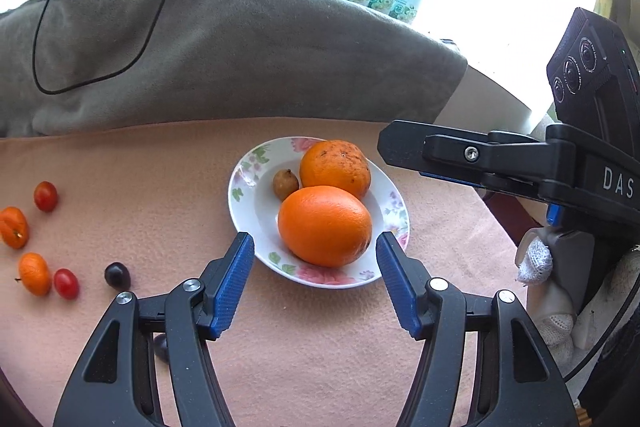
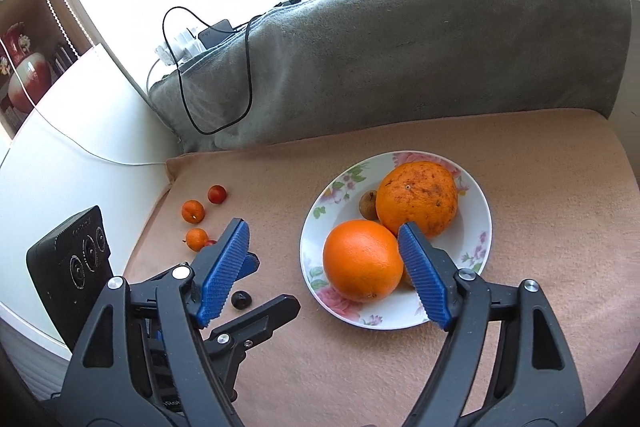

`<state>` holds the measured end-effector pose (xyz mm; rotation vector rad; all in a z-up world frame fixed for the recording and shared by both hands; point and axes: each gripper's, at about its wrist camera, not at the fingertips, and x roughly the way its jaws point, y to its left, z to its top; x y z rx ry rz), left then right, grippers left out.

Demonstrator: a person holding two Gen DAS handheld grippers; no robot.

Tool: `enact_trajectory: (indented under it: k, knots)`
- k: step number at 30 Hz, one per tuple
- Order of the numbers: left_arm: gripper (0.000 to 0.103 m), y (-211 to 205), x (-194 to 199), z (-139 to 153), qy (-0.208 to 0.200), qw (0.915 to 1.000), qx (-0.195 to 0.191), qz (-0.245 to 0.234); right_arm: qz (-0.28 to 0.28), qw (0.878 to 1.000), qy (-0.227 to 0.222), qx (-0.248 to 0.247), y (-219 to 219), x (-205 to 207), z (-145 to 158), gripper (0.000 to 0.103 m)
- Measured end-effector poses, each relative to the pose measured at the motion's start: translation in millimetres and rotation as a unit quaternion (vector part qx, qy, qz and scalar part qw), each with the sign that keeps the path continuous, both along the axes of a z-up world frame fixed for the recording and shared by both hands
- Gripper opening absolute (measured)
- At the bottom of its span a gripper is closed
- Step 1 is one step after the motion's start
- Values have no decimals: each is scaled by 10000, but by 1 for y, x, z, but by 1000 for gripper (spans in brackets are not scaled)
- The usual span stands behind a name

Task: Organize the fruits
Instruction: 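Move both open tools back toward the small tangerines and dark plums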

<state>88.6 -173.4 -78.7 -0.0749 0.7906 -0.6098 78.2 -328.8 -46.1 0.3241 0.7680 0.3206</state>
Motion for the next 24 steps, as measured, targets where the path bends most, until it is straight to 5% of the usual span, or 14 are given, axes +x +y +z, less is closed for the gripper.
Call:
enact_trajectory:
  k: [24]
  knots:
    - [70,86,-20,-9,-273,9952,374,858,-5,9961,-593,-648,34,-53,-12,85]
